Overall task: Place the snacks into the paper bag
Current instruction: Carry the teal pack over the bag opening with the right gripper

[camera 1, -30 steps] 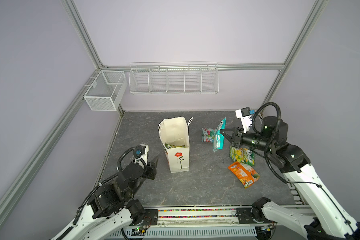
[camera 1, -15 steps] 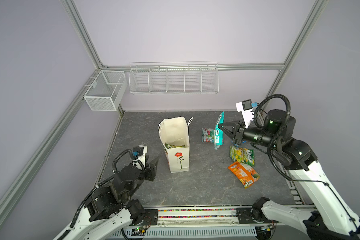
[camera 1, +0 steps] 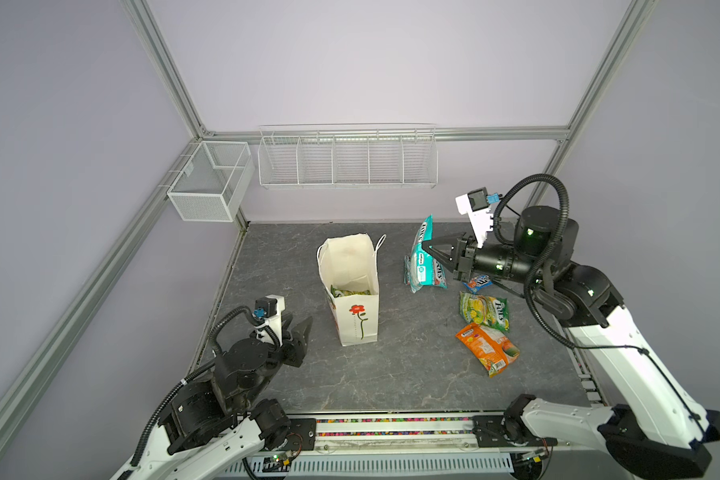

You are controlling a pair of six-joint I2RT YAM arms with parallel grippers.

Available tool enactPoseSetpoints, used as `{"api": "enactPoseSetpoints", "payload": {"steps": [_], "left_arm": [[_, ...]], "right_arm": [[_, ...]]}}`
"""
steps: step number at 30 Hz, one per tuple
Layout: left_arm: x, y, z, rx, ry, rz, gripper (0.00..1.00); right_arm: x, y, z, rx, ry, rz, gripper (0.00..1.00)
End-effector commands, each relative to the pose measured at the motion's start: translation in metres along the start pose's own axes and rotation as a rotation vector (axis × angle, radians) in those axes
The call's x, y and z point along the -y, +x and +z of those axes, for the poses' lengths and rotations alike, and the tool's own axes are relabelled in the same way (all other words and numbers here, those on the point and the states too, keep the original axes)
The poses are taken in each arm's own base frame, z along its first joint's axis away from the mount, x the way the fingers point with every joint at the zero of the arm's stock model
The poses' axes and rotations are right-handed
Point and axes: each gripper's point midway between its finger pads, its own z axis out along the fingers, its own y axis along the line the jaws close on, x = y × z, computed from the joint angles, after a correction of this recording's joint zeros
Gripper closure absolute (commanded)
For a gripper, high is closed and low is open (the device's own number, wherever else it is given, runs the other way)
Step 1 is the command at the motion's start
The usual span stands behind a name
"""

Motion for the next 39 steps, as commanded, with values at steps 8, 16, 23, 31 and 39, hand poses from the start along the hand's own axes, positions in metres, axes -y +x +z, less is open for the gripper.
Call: {"api": "enactPoseSetpoints", "payload": {"steps": [8, 16, 23, 31, 39], "left_arm": [[-0.003, 0.012, 0.005, -0.033, -0.016, 0.009, 0.49], [-0.002, 0.011, 0.005, -0.031, -0.012, 0.008, 0.49], [-0.002, 0.012, 0.005, -0.03, -0.01, 0.008, 0.49], [-0.001, 0.012, 0.004, -0.029, -0.006, 0.01, 0.49], [-0.001, 0.011, 0.004, -0.029, 0.001, 0.01, 0.49]], "right_arm": [[-0.031, -0.025, 0.013, 0.047, -0.087, -0.083, 0.93], [-0.047, -0.029, 0.036, 0.018, -0.143, -0.093, 0.93], [-0.052, -0.031, 0.054, 0.005, -0.159, -0.101, 0.93], [-0.057, -0.03, 0.072, -0.021, -0.171, -0.109, 0.93], [-0.054, -0.024, 0.088, -0.044, -0.168, -0.106, 0.93]]}}
